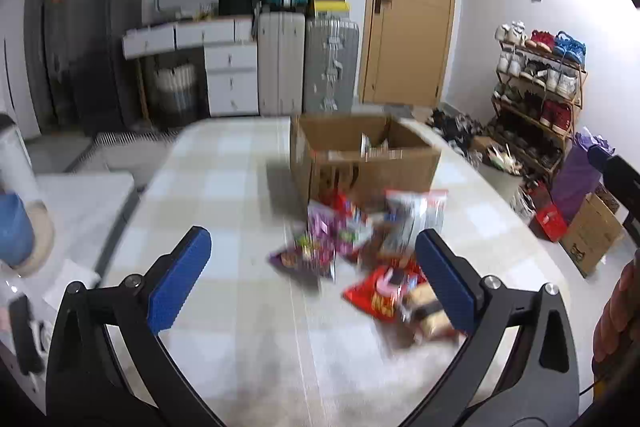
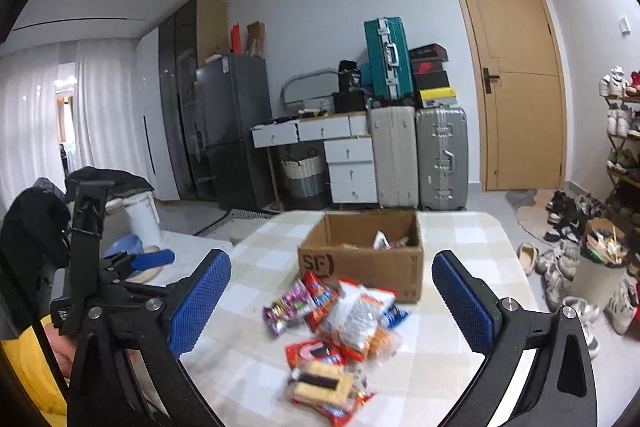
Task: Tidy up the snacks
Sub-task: 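Withdraw both grippers from the box back toward the snack pile, then grasp the cracker pack with the right gripper while the left gripper grasps the purple candy bag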
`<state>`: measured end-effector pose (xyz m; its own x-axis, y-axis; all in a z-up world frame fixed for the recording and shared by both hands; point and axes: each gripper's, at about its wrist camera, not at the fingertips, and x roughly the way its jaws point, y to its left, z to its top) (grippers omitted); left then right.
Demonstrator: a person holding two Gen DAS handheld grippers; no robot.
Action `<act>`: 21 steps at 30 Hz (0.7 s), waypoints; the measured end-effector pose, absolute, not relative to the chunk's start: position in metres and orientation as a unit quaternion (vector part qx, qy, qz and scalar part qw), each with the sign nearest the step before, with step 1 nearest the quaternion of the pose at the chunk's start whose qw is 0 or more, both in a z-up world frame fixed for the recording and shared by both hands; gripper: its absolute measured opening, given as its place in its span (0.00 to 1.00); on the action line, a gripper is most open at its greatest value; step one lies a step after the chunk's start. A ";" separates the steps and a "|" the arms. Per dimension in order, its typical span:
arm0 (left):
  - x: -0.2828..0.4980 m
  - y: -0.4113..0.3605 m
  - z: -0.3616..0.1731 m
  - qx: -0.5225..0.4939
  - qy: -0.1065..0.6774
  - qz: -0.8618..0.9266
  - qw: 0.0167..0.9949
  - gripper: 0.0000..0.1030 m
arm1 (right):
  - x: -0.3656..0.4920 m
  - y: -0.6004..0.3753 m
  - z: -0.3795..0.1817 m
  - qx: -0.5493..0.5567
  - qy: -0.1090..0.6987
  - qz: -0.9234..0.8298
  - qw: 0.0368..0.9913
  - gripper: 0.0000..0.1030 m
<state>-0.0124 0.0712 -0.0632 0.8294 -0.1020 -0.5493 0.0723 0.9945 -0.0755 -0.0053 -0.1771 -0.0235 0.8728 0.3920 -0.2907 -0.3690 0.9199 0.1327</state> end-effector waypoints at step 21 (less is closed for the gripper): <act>0.054 0.070 -0.122 -0.042 0.354 -0.040 0.933 0.99 | 0.080 -0.131 -0.187 0.029 0.403 0.203 0.892 0.99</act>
